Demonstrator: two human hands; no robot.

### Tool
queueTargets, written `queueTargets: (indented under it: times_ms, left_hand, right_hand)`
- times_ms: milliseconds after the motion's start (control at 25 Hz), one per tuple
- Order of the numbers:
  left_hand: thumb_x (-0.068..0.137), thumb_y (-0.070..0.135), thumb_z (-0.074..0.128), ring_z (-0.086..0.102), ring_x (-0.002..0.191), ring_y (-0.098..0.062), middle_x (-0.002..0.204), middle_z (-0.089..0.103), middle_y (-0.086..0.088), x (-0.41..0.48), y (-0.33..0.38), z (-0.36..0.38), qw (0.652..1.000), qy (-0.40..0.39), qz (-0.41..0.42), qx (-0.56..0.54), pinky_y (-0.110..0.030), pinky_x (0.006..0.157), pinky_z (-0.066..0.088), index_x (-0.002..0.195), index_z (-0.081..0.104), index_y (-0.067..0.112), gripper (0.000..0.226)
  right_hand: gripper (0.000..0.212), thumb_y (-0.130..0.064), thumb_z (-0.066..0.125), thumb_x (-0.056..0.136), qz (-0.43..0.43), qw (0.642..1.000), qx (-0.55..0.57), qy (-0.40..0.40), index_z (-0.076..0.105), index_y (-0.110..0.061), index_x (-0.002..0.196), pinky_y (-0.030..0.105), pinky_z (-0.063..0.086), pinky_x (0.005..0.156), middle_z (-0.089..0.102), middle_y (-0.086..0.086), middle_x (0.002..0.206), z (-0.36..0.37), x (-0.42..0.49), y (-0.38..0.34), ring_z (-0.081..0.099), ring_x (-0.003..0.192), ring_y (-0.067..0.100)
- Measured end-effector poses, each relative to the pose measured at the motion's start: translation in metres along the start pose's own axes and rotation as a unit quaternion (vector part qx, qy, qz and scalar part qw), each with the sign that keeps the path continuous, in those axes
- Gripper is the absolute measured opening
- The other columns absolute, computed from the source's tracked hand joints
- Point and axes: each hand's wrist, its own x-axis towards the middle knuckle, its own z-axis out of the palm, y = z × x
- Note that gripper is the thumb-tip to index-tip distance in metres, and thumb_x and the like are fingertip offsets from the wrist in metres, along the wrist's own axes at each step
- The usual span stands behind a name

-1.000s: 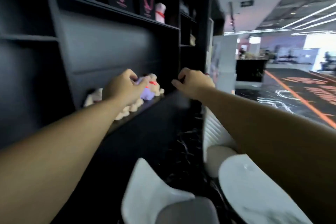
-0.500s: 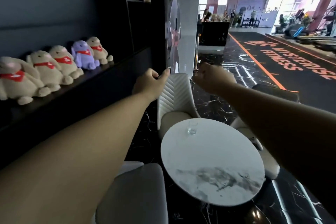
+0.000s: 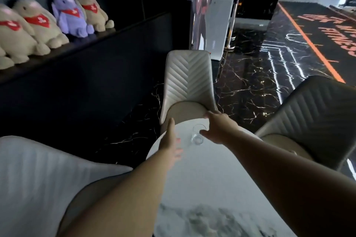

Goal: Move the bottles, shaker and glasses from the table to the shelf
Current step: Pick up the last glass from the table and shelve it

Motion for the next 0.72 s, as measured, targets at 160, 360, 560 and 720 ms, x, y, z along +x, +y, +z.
queueTargets:
  times_ms: [160, 360, 560, 720]
  left_hand:
    - [0.083, 0.087, 0.037, 0.052, 0.127, -0.044, 0.149, 0.051, -0.012, 0.076, -0.053, 0.025, 0.996, -0.018, -0.048, -0.075, -0.056, 0.108, 0.04, 0.149, 0.047, 0.021, 0.094]
    - [0.081, 0.089, 0.04, 0.06, 0.114, -0.039, 0.132, 0.058, -0.012, 0.124, -0.075, 0.039, 0.98, -0.047, -0.053, -0.185, -0.055, 0.102, 0.043, 0.148, 0.046, 0.018, 0.098]
    - [0.082, 0.087, 0.042, 0.06, 0.116, -0.041, 0.135, 0.059, -0.017, 0.141, -0.078, 0.031, 0.967, -0.063, -0.059, -0.242, -0.055, 0.1, 0.045, 0.152, 0.04, 0.014, 0.101]
    - [0.078, 0.089, 0.045, 0.058, 0.122, -0.039, 0.136, 0.058, -0.023, 0.114, -0.046, 0.008, 0.953, -0.086, -0.036, -0.289, -0.049, 0.113, 0.038, 0.152, 0.039, 0.005, 0.112]
  right_hand:
    - [0.085, -0.043, 0.077, 0.074, -0.016, 0.999, -0.008, -0.052, 0.04, -0.026, 0.148, 0.04, 0.048, 0.092, 0.048, 0.005, 0.143, 0.074, 0.052, 0.018, 0.048, 0.127, 0.033]
    - [0.078, -0.032, 0.071, 0.085, -0.01, 0.996, -0.001, -0.09, 0.032, -0.023, 0.152, 0.047, 0.048, 0.097, 0.041, 0.01, 0.147, 0.126, 0.092, 0.021, 0.043, 0.128, 0.038]
    - [0.061, -0.026, 0.063, 0.093, -0.015, 0.997, 0.012, -0.076, 0.038, -0.016, 0.148, 0.046, 0.046, 0.096, 0.042, 0.015, 0.142, 0.129, 0.093, 0.017, 0.044, 0.124, 0.04]
    - [0.069, -0.036, 0.069, 0.089, -0.1, 0.993, 0.029, -0.051, 0.036, -0.02, 0.148, 0.043, 0.046, 0.099, 0.048, 0.011, 0.142, 0.088, 0.076, -0.029, 0.048, 0.127, 0.034]
